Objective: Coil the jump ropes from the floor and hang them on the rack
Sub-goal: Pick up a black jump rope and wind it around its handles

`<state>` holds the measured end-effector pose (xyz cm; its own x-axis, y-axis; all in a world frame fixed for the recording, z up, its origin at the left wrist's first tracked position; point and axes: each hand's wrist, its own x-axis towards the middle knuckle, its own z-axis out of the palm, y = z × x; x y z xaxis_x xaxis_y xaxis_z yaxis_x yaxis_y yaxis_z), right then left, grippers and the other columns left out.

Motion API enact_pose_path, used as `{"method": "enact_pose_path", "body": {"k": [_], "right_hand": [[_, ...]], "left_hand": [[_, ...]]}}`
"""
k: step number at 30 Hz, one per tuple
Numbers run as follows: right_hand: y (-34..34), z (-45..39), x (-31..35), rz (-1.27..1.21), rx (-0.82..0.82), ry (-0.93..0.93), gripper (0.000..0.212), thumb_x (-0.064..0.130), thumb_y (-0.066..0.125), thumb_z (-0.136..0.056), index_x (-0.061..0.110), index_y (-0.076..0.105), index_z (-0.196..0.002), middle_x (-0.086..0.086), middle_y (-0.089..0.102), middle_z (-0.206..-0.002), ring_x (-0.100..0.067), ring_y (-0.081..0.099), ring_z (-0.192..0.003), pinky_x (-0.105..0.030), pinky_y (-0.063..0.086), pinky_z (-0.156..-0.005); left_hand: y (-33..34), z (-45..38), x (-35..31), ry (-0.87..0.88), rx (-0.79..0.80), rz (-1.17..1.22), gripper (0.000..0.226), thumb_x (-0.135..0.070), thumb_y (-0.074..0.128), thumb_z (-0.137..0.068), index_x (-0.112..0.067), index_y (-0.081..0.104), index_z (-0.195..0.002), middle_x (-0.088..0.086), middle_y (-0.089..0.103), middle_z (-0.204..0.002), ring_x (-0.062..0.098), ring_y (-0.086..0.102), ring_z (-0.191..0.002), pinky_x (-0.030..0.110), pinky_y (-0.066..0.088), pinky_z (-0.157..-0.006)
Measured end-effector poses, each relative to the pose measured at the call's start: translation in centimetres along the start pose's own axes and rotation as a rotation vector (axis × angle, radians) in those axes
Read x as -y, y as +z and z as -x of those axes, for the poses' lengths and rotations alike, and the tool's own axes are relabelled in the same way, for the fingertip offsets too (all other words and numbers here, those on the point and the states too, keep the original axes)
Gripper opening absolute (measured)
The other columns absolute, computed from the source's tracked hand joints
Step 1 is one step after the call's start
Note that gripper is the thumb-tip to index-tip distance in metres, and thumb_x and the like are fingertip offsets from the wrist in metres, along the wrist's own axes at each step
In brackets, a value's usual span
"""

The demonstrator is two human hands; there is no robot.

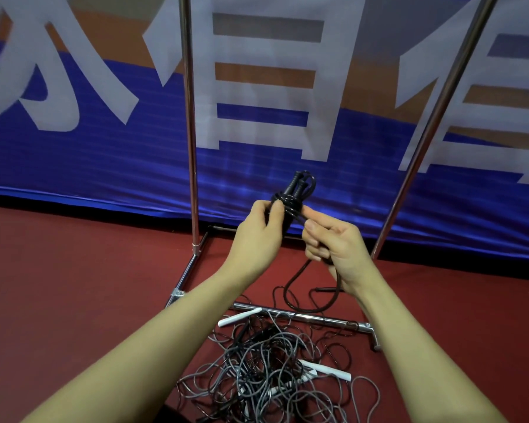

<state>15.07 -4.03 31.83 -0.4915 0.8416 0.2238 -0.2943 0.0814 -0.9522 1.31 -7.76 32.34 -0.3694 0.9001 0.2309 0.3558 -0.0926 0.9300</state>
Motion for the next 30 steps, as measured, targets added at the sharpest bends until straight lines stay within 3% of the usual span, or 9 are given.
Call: {"method": "enact_pose_path", "body": {"k": [3,5,8,12,15,18,21,26,30], "right_hand": [[0.3,0.3,-0.1,0.013,0.016,-0.023,0.028,0.003,0.049,-0.091,0.015,0.063,-0.112,0.004,0.039,-0.054,-0.004,0.026,-0.042,-0.018,0.029,-0.045],[0.6,0.5,-0.2,-0.015,0.026,-0.020,0.028,0.002,0.048,-0.091,0.016,0.064,-0.109,0.004,0.038,-0.054,-0.003,0.026,-0.042,-0.018,0.028,-0.045],[0.5,0.6,-0.1,-0.045,0.046,-0.011,0.027,0.009,0.052,-0.084,0.014,0.064,-0.108,0.004,0.037,-0.054,-0.003,0.026,-0.042,-0.018,0.028,-0.046],[-0.1,0.2,-0.1,-0.028,0.021,-0.039,0.027,0.008,0.065,-0.080,0.012,0.066,-0.107,0.001,0.043,-0.054,-0.005,0.028,-0.042,-0.018,0.031,-0.045],[-0.4,-0.1,-0.1,-0.063,0.022,0.002,0.033,0.011,0.059,-0.078,0.011,0.059,-0.111,0.001,0.048,-0.052,-0.005,0.030,-0.040,-0.019,0.033,-0.043],[-0.5,-0.1,0.1,-0.047,0.059,0.007,0.026,0.013,0.058,-0.080,0.013,0.065,-0.105,0.004,0.046,-0.052,-0.004,0.031,-0.042,-0.019,0.034,-0.045],[-0.3,-0.1,0.0,-0.061,0.019,-0.012,0.020,0.012,0.063,-0.082,0.012,0.069,-0.101,0.004,0.043,-0.052,-0.004,0.030,-0.043,-0.019,0.034,-0.046],[0.1,-0.4,-0.1,-0.075,-0.061,-0.012,0.027,0.007,0.052,-0.090,0.005,0.061,-0.115,0.003,0.042,-0.055,-0.005,0.028,-0.043,-0.020,0.035,-0.047],[0.5,-0.3,0.0,-0.074,-0.020,-0.003,0.039,0.014,0.057,-0.083,0.009,0.057,-0.121,0.002,0.043,-0.056,-0.007,0.031,-0.045,-0.021,0.038,-0.049]], "left_hand": [[-0.7,-0.3,0.2,-0.011,-0.035,-0.034,0.058,-0.060,0.034,-0.094,-0.008,0.057,-0.084,-0.002,0.054,-0.061,0.024,0.052,-0.062,0.040,0.042,-0.061],[-0.9,-0.2,0.0,-0.065,-0.004,0.038,0.070,-0.068,0.034,-0.089,-0.003,0.060,-0.082,0.000,0.052,-0.055,0.022,0.049,-0.054,0.032,0.039,-0.051],[-1.0,0.0,-0.7,-0.242,0.117,0.220,0.070,-0.070,0.036,-0.087,-0.007,0.064,-0.079,0.005,0.054,-0.054,0.018,0.045,-0.043,0.021,0.031,-0.039],[-1.4,-0.3,-0.6,-0.289,0.362,0.326,0.084,-0.083,0.046,-0.064,-0.010,0.065,-0.100,0.005,0.054,-0.057,0.014,0.044,-0.041,0.018,0.027,-0.037],[-1.7,-0.6,-0.5,-0.236,0.472,0.397,0.058,-0.064,0.063,-0.065,-0.013,0.058,-0.092,0.004,0.051,-0.058,0.011,0.039,-0.040,0.014,0.021,-0.036],[-2.0,-0.7,-0.7,-0.213,0.555,0.449,0.032,-0.035,0.075,-0.076,-0.015,0.053,-0.087,0.002,0.043,-0.063,0.009,0.038,-0.041,0.015,0.017,-0.037],[-2.0,-0.7,-0.5,-0.155,0.371,0.347,0.036,-0.030,0.074,-0.078,-0.013,0.045,-0.090,0.000,0.047,-0.064,0.013,0.046,-0.049,0.022,0.032,-0.041],[-1.3,-0.5,-0.2,0.130,0.119,-0.011,0.020,-0.037,0.064,-0.088,-0.019,0.066,-0.096,-0.013,0.058,-0.068,0.003,0.050,-0.063,0.022,0.039,-0.065],[0.4,0.9,-0.4,0.097,-0.034,-0.113,0.028,-0.045,0.043,-0.097,-0.021,0.057,-0.099,-0.007,0.062,-0.080,0.015,0.056,-0.076,0.030,0.041,-0.070]]}}
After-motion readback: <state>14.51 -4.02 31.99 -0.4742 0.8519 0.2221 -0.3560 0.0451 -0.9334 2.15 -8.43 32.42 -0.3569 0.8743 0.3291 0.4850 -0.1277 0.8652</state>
